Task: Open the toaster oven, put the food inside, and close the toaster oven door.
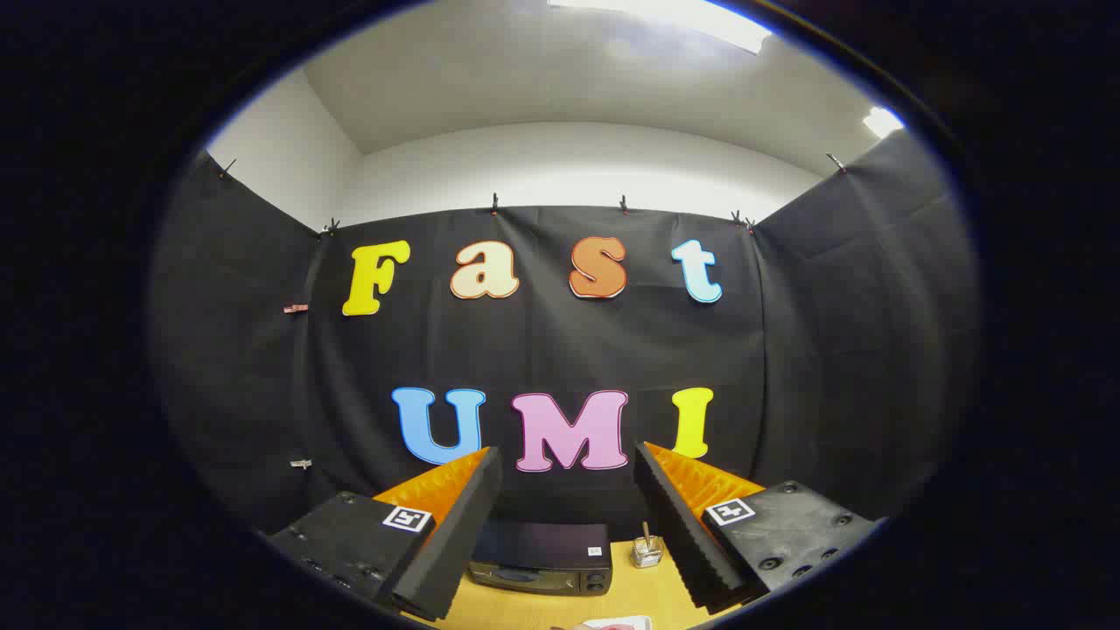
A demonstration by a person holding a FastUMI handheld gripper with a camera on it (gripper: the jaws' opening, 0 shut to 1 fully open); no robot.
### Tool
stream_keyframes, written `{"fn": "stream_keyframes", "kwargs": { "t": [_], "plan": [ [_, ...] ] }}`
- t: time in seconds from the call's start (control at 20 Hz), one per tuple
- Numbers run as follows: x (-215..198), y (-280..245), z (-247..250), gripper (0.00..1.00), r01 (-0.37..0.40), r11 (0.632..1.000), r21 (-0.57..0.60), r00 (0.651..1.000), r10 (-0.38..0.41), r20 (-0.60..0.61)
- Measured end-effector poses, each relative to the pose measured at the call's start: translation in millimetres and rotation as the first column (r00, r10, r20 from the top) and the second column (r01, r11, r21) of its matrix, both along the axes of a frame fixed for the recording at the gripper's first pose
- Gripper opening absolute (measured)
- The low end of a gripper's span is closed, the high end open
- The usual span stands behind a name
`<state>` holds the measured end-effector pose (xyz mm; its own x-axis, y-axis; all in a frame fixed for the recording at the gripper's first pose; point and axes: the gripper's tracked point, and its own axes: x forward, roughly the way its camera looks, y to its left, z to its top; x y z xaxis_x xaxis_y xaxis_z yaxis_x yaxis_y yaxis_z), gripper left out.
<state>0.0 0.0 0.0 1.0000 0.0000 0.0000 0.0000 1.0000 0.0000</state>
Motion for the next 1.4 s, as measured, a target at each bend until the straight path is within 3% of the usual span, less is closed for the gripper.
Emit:
{"fn": "stream_keyframes", "kwargs": {
  "t": [1.4],
  "plan": [
    [1,-12,-11,0.98,0.019,1.000,-0.006,1.000,-0.019,-0.022]
  ]
}}
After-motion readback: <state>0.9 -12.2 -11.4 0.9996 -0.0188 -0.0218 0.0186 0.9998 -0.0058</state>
